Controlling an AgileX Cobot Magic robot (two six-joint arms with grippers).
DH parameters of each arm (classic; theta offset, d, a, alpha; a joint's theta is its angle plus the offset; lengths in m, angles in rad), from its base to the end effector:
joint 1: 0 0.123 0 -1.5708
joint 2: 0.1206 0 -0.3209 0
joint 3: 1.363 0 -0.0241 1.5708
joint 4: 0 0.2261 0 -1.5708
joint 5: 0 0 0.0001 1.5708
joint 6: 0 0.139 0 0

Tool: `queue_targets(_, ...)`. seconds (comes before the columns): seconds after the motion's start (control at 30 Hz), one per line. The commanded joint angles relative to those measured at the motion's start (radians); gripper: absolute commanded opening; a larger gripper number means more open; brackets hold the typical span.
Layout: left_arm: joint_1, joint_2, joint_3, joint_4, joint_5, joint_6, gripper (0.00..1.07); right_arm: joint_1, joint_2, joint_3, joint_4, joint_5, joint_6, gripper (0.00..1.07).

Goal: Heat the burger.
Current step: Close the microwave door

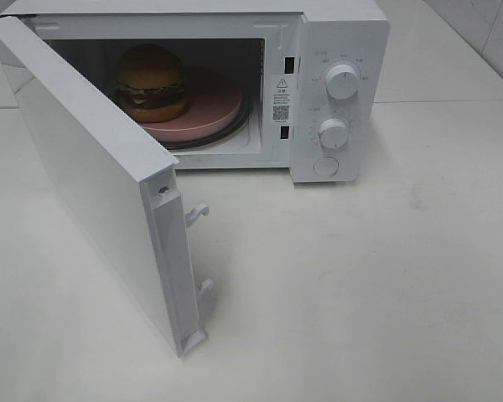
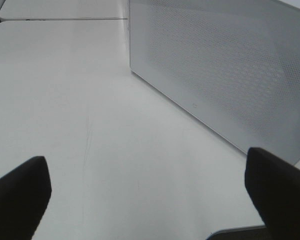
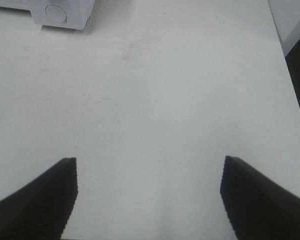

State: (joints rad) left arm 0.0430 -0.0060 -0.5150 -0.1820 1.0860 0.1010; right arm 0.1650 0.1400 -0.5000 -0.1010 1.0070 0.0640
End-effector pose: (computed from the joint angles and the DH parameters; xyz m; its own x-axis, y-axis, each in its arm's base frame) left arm -0.0238 -0.0233 0.2463 -0.4517 -0.0042 -0.8922 0.1071 0.9925 -0.0589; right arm 0.0028 -0.0116 0.2518 -0.5228 -0.0771 -0.8490 -0.0871 0.9955 -0.0367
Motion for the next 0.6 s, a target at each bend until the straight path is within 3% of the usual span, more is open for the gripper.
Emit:
queue_targets(0.03,0.003,-0.015,0.001,-0.006,-0.013,-0.001,0.98,-0.024,-0.035,0.002,0.002,-0.013,0.004,0.76)
queue_targets(0.33,0.003,-0.015,0.001,-0.006,-0.013,-0.001,0.98,-0.048,-0.171,0.002,0.011,-0.013,0.007,0.76)
queue_targets(0.6,0.003,-0.015,0.001,-0.006,-0.013,-0.001,0.98,-0.048,-0.176,0.002,0.013,-0.013,0.007,0.76)
